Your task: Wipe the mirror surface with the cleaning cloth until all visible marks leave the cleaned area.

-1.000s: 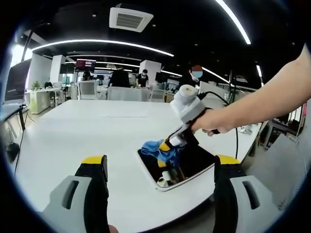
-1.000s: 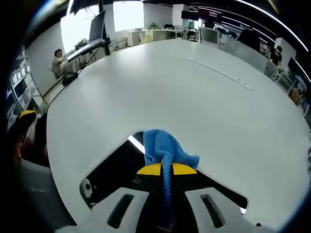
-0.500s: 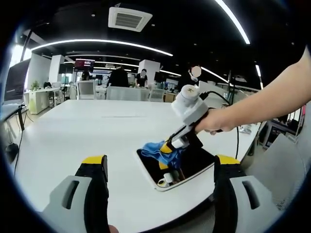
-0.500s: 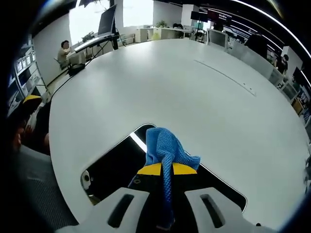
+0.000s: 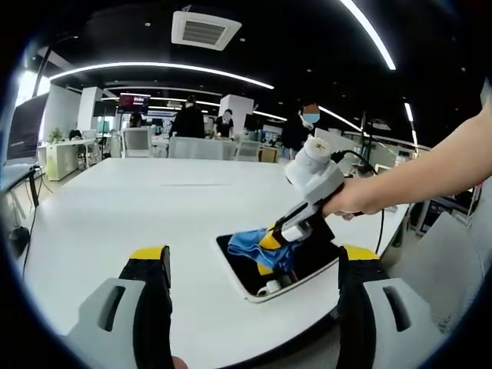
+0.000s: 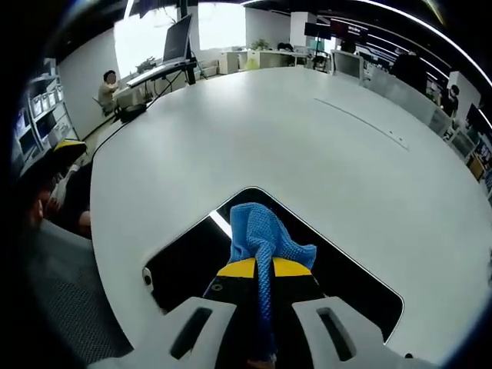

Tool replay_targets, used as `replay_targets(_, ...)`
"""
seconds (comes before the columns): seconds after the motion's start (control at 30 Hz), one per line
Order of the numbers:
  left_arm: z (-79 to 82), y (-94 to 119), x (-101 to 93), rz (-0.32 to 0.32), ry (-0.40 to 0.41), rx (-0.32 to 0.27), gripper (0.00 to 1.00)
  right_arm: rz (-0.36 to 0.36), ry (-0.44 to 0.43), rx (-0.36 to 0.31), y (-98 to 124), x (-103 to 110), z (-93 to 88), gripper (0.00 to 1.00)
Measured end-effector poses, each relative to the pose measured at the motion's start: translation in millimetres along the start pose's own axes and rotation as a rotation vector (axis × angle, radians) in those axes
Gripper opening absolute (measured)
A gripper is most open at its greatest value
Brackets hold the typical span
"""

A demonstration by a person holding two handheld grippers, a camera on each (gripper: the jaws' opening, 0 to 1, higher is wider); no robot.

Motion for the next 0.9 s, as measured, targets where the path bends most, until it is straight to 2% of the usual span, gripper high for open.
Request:
replay_targets(0.43, 0.0, 0.1, 0.6, 0.001, 0.001, -0.001, 0.88, 0.044, 0.041, 0.009, 7.8, 15.2, -8.2, 0.0)
replay_targets(0.9, -1.1, -0.1, 1.2, 0.001, 0.002, 0.004, 0.87, 0.095, 0.083, 0.001, 21.5, 43.3, -20.7, 0.0)
Point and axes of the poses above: the point that each gripper's makers call its tool centre point, and the gripper's own axes: y roughly backward along the fingers, x roughly to its left, z roughly out of its top, the point moved 2 cm from there along y, roughly backward along the fingers, and after that the axes turned 7 degrees about y, right-handed, at the moved point
